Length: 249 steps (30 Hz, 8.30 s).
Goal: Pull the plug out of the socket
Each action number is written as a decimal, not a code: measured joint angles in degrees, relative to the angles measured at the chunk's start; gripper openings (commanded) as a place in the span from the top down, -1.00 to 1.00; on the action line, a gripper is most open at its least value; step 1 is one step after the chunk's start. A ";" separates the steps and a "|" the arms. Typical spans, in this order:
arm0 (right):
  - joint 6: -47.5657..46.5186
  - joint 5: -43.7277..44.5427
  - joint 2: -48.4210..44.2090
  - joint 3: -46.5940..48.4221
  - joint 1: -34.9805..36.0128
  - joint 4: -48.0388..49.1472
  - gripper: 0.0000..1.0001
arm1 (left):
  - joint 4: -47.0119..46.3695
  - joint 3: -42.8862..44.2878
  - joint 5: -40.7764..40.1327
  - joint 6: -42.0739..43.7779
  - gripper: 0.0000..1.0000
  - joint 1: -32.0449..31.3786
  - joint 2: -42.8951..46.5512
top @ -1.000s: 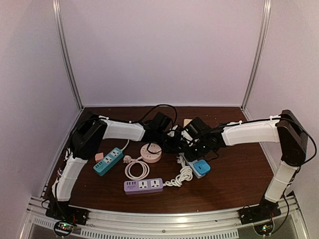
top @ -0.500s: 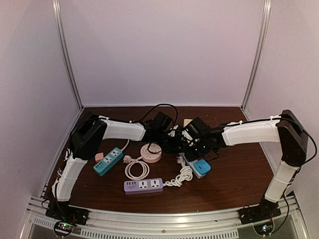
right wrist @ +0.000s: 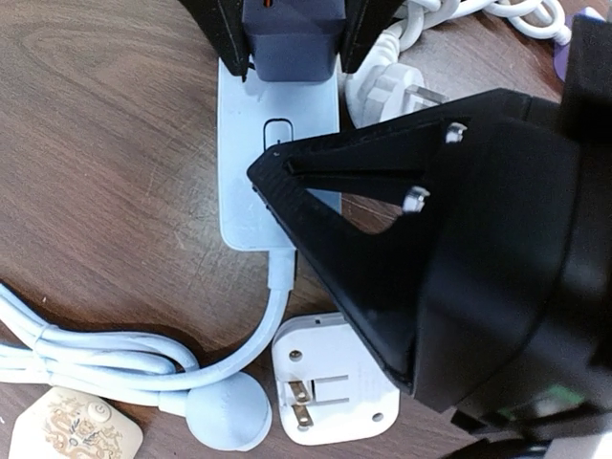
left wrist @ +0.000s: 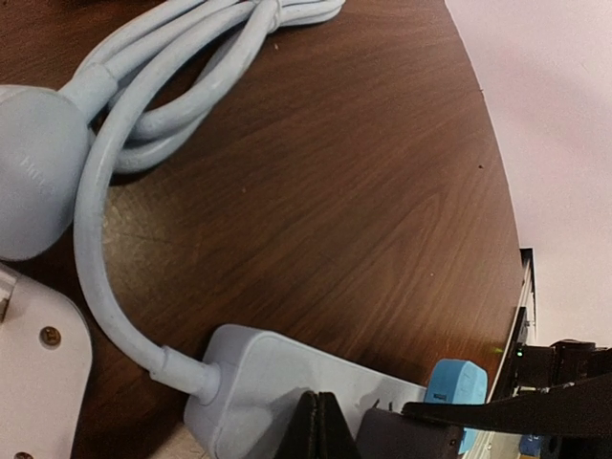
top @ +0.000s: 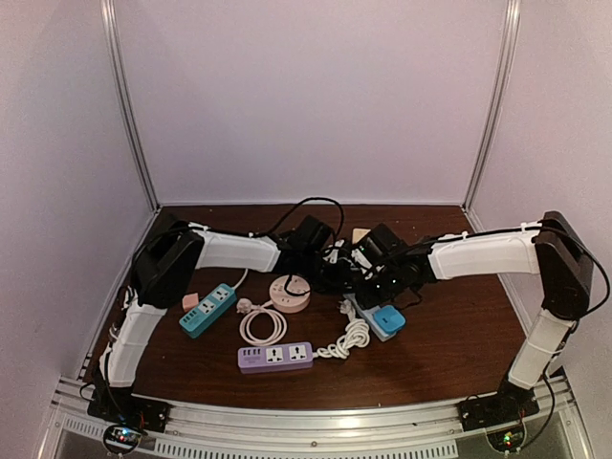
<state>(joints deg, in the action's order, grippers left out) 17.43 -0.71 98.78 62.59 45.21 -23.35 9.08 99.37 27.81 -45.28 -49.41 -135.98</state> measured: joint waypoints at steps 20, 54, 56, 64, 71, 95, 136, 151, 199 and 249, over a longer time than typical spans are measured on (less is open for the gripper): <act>-0.13 -4.42 -1.75 -2.21 -2.67 1.60 1.00 | 0.20 -0.02 -1.03 0.90 0.96 -0.55 0.17; 3.98 1.88 -15.34 -6.95 -8.35 2.40 0.97 | 6.78 2.75 -3.15 2.80 0.91 -0.96 0.55; 5.16 0.24 -16.65 -9.25 -11.41 3.96 0.94 | 8.74 3.87 -3.85 3.23 0.87 -0.83 0.57; 9.94 -9.75 -17.75 -18.03 -21.35 12.90 0.86 | 17.97 8.00 -8.13 6.47 0.80 -0.70 0.92; 14.12 -18.34 -16.15 -24.48 -27.52 22.91 0.74 | 25.62 6.99 -12.00 8.35 0.80 -0.46 3.37; 17.00 -23.54 -11.82 -29.00 -34.12 27.47 -0.09 | 27.17 4.44 -14.19 8.81 0.78 -0.46 9.46; 19.71 -34.75 -22.34 -37.18 -15.30 24.98 0.13 | 19.96 6.95 -6.21 6.62 0.77 -6.56 5.11; 20.02 -30.14 -22.27 -32.50 -10.80 22.47 0.26 | 19.37 7.17 -4.66 6.56 0.77 -6.95 3.08; 25.88 -30.45 -19.50 -32.54 -11.04 28.39 1.00 | 18.27 8.94 -3.04 10.78 0.77 -6.88 -0.61; 15.04 -4.17 -24.35 -12.72 -22.01 3.91 0.96 | 35.47 22.29 -13.14 12.79 0.70 -5.84 0.55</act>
<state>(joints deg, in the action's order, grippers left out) 32.47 -4.89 74.43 49.87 23.20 -19.44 44.56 121.67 14.68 -32.49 -55.24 -135.44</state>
